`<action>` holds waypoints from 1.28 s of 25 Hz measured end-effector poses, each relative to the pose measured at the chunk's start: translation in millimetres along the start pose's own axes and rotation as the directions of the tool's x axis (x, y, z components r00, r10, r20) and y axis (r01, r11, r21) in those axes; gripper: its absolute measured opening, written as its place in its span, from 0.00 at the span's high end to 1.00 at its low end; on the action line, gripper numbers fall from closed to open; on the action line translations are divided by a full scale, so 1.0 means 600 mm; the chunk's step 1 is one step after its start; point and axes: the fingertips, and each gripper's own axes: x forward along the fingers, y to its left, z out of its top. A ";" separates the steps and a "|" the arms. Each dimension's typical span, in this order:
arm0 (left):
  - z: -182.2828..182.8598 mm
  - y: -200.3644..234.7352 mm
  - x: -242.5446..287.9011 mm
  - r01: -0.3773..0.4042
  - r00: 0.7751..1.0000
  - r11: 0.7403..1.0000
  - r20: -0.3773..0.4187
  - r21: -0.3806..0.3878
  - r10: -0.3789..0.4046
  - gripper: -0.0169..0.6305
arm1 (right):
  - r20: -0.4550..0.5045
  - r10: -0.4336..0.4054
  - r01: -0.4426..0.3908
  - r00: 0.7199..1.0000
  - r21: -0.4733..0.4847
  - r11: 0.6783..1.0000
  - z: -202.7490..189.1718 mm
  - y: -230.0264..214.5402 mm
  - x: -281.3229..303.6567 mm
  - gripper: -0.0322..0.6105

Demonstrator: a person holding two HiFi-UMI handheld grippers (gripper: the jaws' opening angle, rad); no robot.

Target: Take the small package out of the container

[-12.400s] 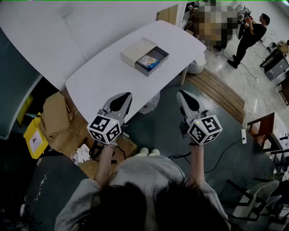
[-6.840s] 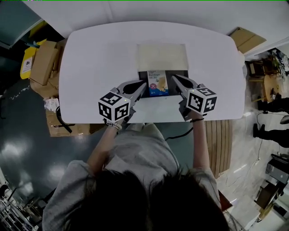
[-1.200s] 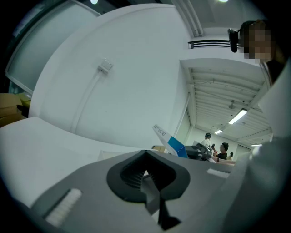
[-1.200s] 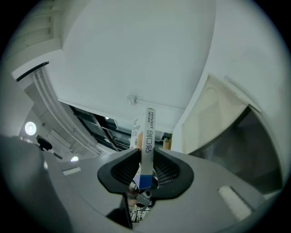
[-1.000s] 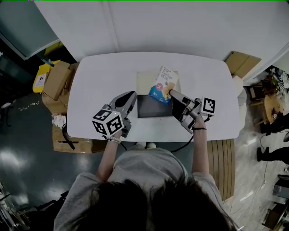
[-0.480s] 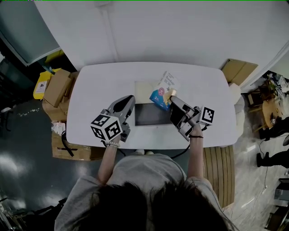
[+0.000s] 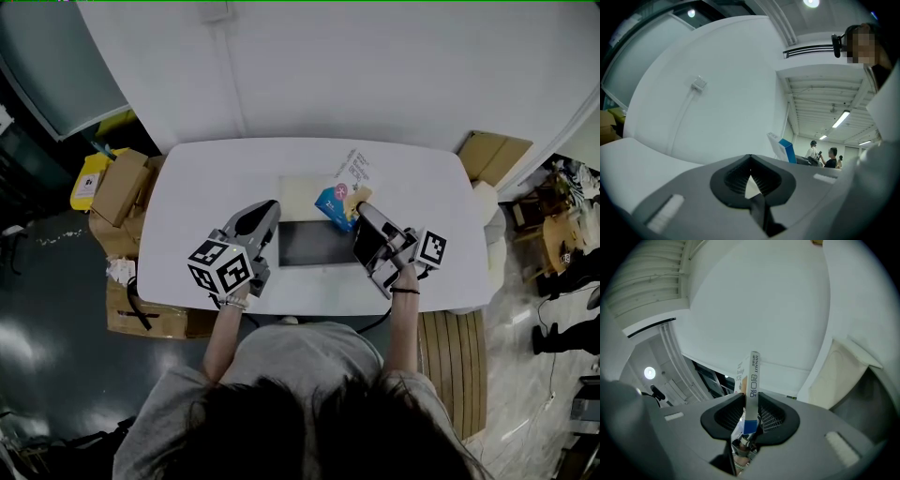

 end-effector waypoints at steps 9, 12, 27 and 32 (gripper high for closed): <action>0.003 -0.006 0.005 0.009 1.000 1.000 0.011 0.006 -0.009 0.98 | -0.005 0.001 -0.001 1.000 -0.058 0.998 0.004 0.002 -0.003 0.77; -0.001 -0.008 0.005 0.014 1.000 1.000 0.010 0.010 -0.014 0.98 | -0.002 0.005 -0.005 1.000 -0.053 0.999 0.002 -0.002 -0.002 0.77; -0.008 -0.011 0.008 0.013 1.000 1.000 -0.011 0.025 -0.012 0.98 | 0.009 0.008 -0.008 1.000 -0.025 1.000 0.004 -0.012 -0.007 0.77; -0.010 -0.018 0.019 0.016 1.000 0.999 -0.021 0.041 -0.015 0.98 | 0.007 0.009 -0.009 1.000 -0.030 1.000 0.012 -0.011 -0.010 0.77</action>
